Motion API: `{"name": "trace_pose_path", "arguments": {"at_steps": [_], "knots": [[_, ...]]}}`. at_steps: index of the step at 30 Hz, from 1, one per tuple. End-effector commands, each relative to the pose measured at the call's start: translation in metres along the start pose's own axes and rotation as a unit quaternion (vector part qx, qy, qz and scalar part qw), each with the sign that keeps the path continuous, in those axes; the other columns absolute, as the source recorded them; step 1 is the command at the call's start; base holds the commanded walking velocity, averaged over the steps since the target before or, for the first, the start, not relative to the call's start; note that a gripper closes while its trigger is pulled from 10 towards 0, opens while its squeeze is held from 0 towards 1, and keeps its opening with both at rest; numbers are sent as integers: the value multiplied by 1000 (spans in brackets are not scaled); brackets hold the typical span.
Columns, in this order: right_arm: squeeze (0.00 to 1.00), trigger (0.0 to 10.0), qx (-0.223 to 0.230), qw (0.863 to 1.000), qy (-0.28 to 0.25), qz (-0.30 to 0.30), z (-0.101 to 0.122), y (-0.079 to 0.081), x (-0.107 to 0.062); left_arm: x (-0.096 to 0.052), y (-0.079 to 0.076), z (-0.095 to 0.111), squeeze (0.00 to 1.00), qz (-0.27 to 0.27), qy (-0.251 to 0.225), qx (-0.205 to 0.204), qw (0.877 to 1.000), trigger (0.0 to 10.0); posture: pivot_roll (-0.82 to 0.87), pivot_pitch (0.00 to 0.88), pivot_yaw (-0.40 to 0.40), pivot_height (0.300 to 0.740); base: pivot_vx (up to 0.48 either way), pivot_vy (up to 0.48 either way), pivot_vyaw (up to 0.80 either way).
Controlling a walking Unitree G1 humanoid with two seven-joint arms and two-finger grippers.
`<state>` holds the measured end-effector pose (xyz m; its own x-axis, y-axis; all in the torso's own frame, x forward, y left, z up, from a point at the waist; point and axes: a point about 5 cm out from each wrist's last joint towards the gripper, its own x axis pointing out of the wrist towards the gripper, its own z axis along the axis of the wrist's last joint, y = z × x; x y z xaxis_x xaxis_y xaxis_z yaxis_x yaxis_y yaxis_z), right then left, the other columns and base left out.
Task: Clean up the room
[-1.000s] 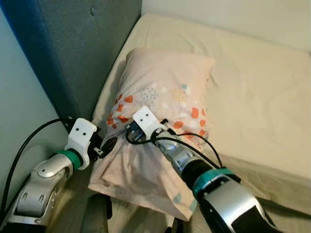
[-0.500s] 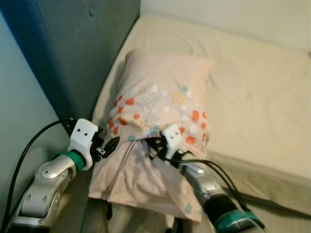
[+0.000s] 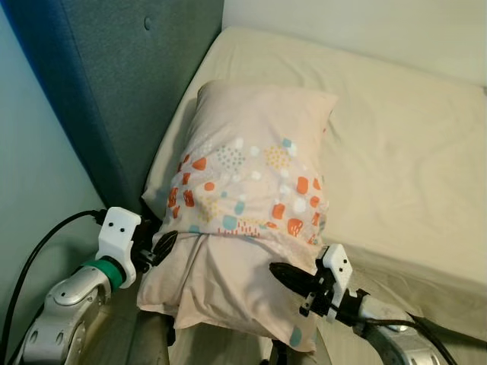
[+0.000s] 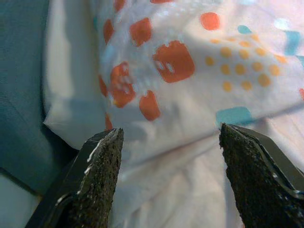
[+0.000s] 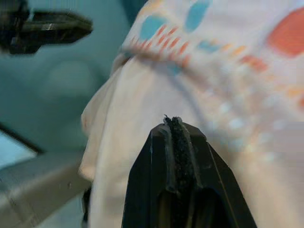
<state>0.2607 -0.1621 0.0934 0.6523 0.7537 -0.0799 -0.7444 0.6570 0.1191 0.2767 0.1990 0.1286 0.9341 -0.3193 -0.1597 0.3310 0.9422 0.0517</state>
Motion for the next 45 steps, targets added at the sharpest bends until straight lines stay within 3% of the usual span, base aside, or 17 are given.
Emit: {"name": "trace_pose_path", "arguments": {"at_steps": [1, 3, 4, 5, 8, 12, 15, 18, 21, 25, 28, 37, 39, 40, 41, 43, 45], "knots": [[0, 10000, 15, 999, -10, -33, 2, -7, -3, 1, 4, -7, 0, 17, 4, -13, 1000, 10000, 188, 99, -70, 582, 0, 0, 0], [0, 10000, 24, 990, -47, -128, 13, -27, 5, 8, 14, -8, 1000, 37, -17, -40, 998, 10000, 197, 100, -68, 582, 0, 0, 0], [0, 10000, 24, 990, -47, -128, 13, -27, 5, 8, 14, -8, 1000, 37, -17, -40, 998, 10000, 197, 100, -68, 582, 0, 0, 0], [1000, 10000, 54, 974, -95, -198, 25, -42, 12, 17, 16, -10, 1000, 23, -24, -31, 999, 10000, 200, 106, -67, 582, 0, 0, 0], [1000, 10000, 90, 960, -135, -230, 33, -50, 18, 26, 18, -14, 1000, 8, -23, -21, 999, 10000, 199, 112, -62, 582, 0, 0, 0], [1000, 10000, 99, 955, -144, -241, 33, -56, 24, 34, 22, -17, 1000, 4, -22, -22, 1000, 10000, 192, 107, -44, 582, 0, 0, 0], [1000, 10000, 107, 934, -142, -310, 30, -72, 24, 46, 18, -25, 1000, -29, -1, -18, 999, 10000, 165, 135, -22, 582, 0, 0, 0], [1000, 10000, 109, 927, -141, -331, 29, -76, 23, 48, 16, -28, 1000, -38, 5, -16, 999, 10000, 163, 137, -20, 582, 0, 0, 0], [1000, 10000, 107, 910, -142, -375, 28, -85, 19, 54, 12, -35, 1000, -57, 22, -6, 998, 10000, 138, 143, -4, 582, 0, 0, 0], [1000, 10000, 117, 893, -161, -402, 32, -94, 16, 60, 14, -38, 1000, -42, 28, -2, 999, 10000, 119, 162, -4, 582, 0, 0, 0], [1000, 10000, 110, 871, -161, -451, 35, -106, 6, 64, 26, -39, 1000, 25, 35, 31, 999, 10000, 107, 173, -15, 582, 0, 0, 0], [1000, 10000, 49, 897, -77, -433, 17, -99, 18, 66, 48, -30, 996, 135, 30, 60, 989, 10000, 53, 231, -18, 582, 0, 0, 0], [1000, 10000, 45, 898, -69, -432, 12, -98, 17, 63, 67, -15, 765, 216, -3, 70, 974, 10000, 46, 257, -13, 582, 0, 0, 0], [1000, 10000, 44, 898, -68, -432, 11, -98, 16, 61, 74, -9, 765, 242, -17, 67, 968, 10000, 45, 261, -12, 582, 0, 0, 0], [1000, 10000, 43, 898, -65, -433, 10, -98, 15, 61, 77, -3, 647, 251, -34, 54, 966, 10000, 42, 271, -12, 582, 0, 0, 0], [1000, 10000, 43, 898, -63, -433, 9, -98, 14, 61, 78, 0, 647, 252, -44, 45, 966, 10000, 41, 274, -12, 582, 0, 0, 0], [1000, 10000, 41, 901, -53, -429, 5, -97, 14, 66, 69, -5, 125, 215, -35, 15, 976, 10000, 42, 287, -11, 582, 0, 0, 0]]}}
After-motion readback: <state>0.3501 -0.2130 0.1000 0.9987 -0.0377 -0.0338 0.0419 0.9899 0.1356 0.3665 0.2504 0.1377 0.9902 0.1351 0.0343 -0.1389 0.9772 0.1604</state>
